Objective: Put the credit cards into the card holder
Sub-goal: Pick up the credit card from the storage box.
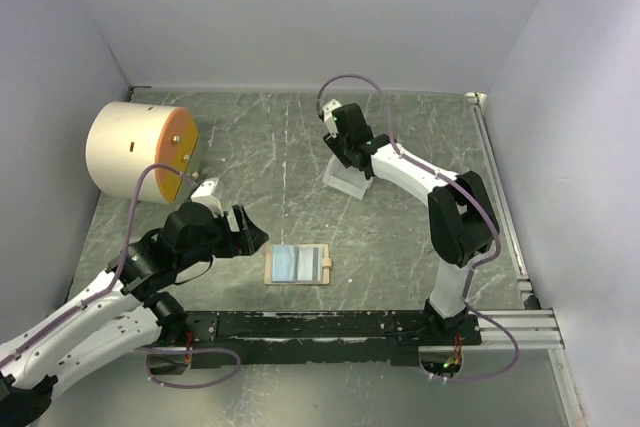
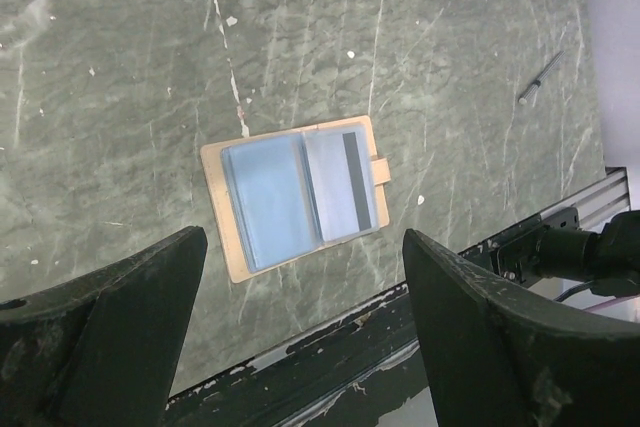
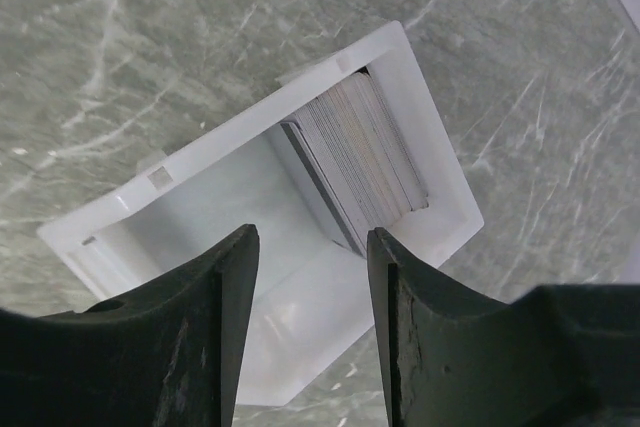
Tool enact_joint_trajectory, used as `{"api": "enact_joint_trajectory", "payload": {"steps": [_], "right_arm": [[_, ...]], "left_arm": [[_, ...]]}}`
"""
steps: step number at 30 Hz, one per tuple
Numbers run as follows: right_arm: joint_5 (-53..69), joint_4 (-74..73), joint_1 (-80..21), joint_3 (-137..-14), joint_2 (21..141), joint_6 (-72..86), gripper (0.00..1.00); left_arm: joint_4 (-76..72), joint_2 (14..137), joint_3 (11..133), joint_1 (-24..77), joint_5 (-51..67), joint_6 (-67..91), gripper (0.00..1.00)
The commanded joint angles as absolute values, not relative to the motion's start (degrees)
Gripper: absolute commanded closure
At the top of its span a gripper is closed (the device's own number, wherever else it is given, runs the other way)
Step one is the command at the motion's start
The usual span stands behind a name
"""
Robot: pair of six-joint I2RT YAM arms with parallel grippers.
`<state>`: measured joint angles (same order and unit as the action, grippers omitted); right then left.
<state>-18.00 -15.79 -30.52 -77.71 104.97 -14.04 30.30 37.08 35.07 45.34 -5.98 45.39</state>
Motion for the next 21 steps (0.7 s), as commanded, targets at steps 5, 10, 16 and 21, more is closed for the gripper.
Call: {"api": "enact_joint_trajectory", "payload": {"steps": [5, 10, 16, 21], "right_arm": [[-17.54, -16.12, -29.07, -80.31, 110.44, -26.31, 0.53], [-21.19, -14.12, -29.0, -79.88, 112.99, -28.01, 0.53], [-25.44, -12.05, -28.74, -79.95, 115.22, -29.35, 0.53], [-26.05, -10.59, -28.67, -79.36, 115.4, -30.15, 0.54]], "left_arm": [[31.97, 33.88, 36.12, 45.75, -9.63, 45.08, 0.08], [32.06, 34.33, 36.04, 45.77, -9.22, 45.42, 0.09], [32.09, 34.41, 36.12, 45.77, -9.32, 45.52, 0.09], [32.07, 34.85, 36.12, 45.78, -9.32, 45.53, 0.09]]}}
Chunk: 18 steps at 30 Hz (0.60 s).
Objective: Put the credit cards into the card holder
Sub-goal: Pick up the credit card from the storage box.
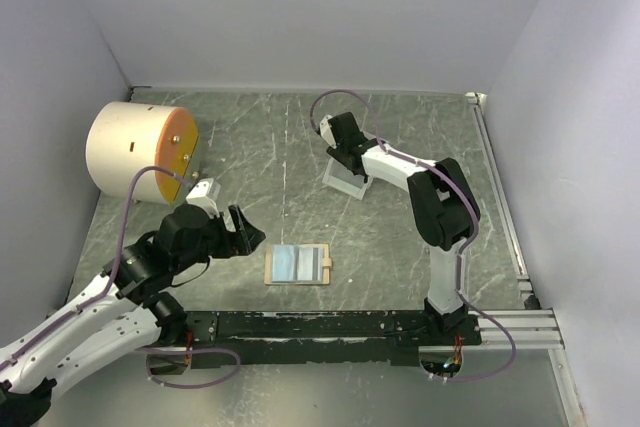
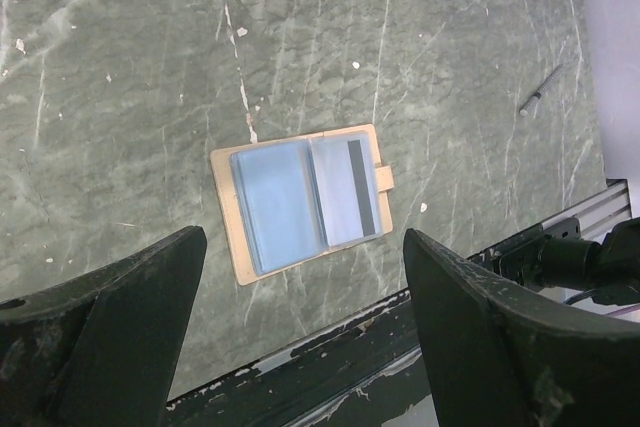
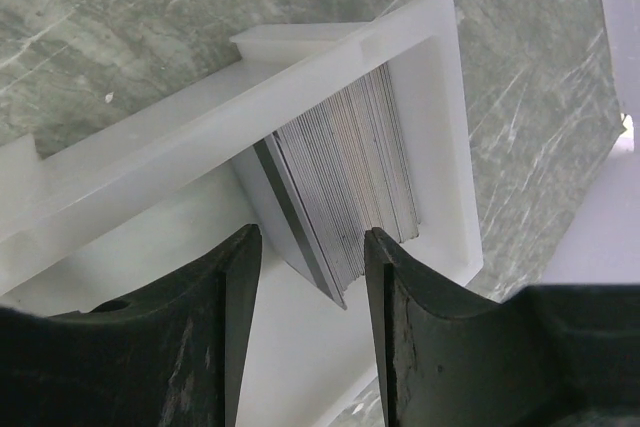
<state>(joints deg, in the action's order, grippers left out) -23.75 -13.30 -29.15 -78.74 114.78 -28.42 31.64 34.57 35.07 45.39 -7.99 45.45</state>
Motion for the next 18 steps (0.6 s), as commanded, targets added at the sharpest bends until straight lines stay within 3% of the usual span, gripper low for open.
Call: {"api": "enact_joint_trajectory", "payload": {"steps": [1, 18], "right_arm": [[-26.02, -10.21, -28.67, -79.22, 115.4, -30.38, 0.55], [-27.94, -9.21, -28.55, -79.52, 116.67, -30.92, 0.65]], "left_arm": [[32.01, 34.83, 36.1, 45.78, -9.32, 45.53, 0.09], [32.19, 34.09, 35.62, 45.72, -9.76, 46.23, 0.09]]}}
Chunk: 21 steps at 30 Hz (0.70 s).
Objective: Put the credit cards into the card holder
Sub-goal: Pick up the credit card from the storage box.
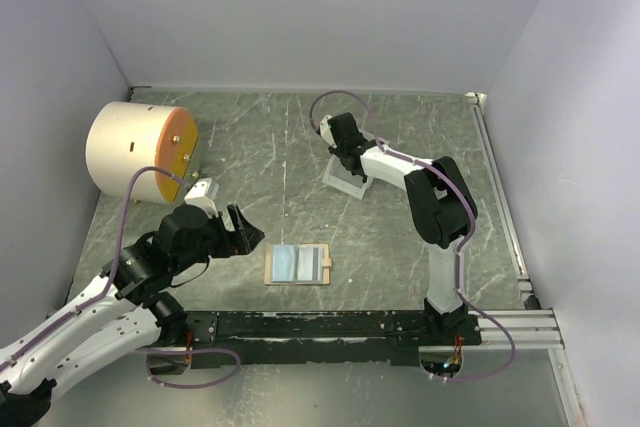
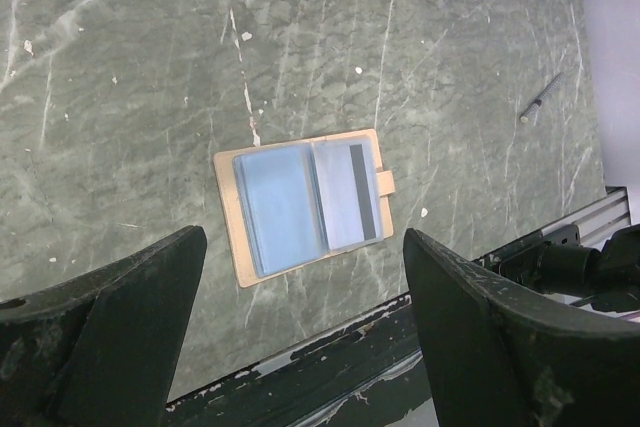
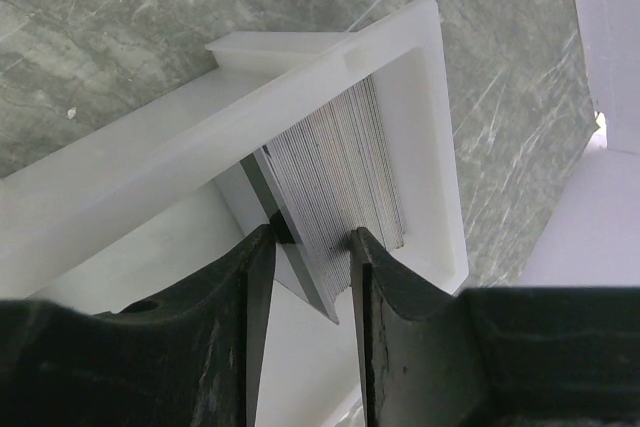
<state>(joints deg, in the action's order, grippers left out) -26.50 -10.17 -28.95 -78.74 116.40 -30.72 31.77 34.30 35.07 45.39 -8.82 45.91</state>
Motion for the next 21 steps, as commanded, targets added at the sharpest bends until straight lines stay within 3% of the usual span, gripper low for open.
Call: {"api": "enact_joint_trajectory", "payload": {"steps": [1, 21], "right_arm": [[-27.9, -9.18, -28.56, -79.49, 116.37, -30.76, 0.66], [-29.35, -8.94, -28.56, -79.88, 116.03, -30.32, 0.67]], "left_arm": [[32.17, 34.08, 35.6, 45.78, -9.76, 46.23, 0.09], [31.29, 34.1, 34.72, 45.78, -9.36, 46.58, 0.09]]}}
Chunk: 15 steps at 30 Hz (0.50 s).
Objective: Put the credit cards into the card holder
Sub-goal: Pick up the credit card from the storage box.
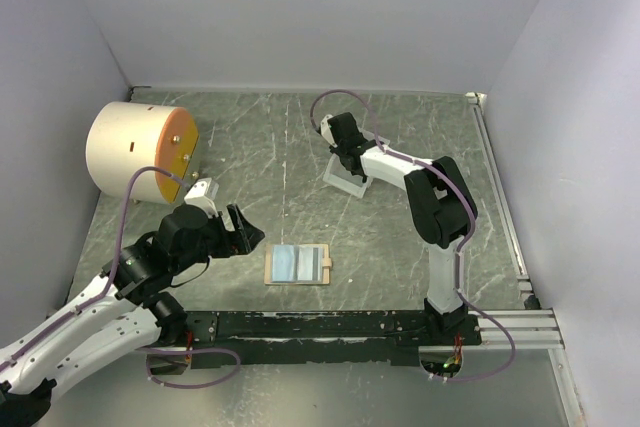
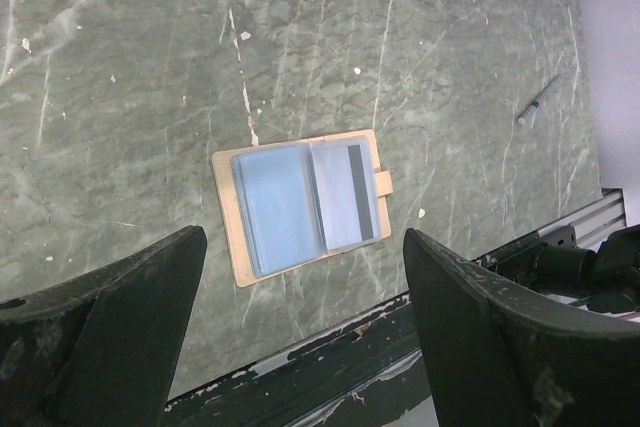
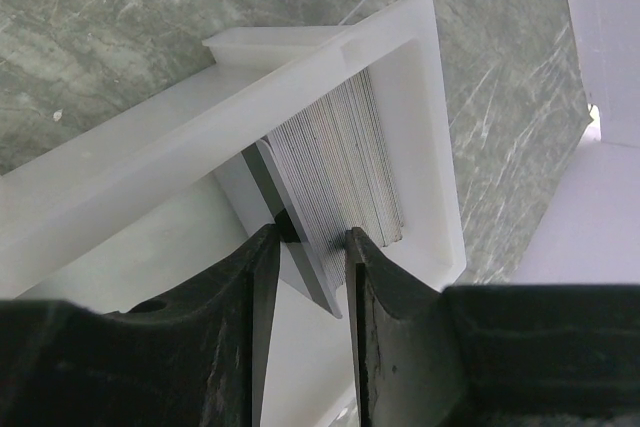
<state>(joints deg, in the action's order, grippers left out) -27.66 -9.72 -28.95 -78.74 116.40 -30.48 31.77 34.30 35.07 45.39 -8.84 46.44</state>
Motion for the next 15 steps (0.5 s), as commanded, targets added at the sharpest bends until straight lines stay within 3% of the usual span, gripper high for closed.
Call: {"api": "enact_joint_trajectory", "payload": {"steps": [1, 9, 15], "right_arm": [[-29.28, -8.96, -28.56, -79.89, 116.02, -30.29, 0.67], [-29.62, -9.39, -28.5, -80.16, 116.02, -29.8, 0.63], [-28.58, -9.61, -28.5, -80.41, 114.25, -29.62, 0.67]], "left_arm": [[31.29, 34.08, 34.72, 45.73, -9.4, 46.58, 0.09], [31.2, 33.77, 34.64, 45.74, -9.4, 46.58, 0.09], [31.04, 33.78, 34.72, 45.78, -9.32, 46.41, 0.09]]}}
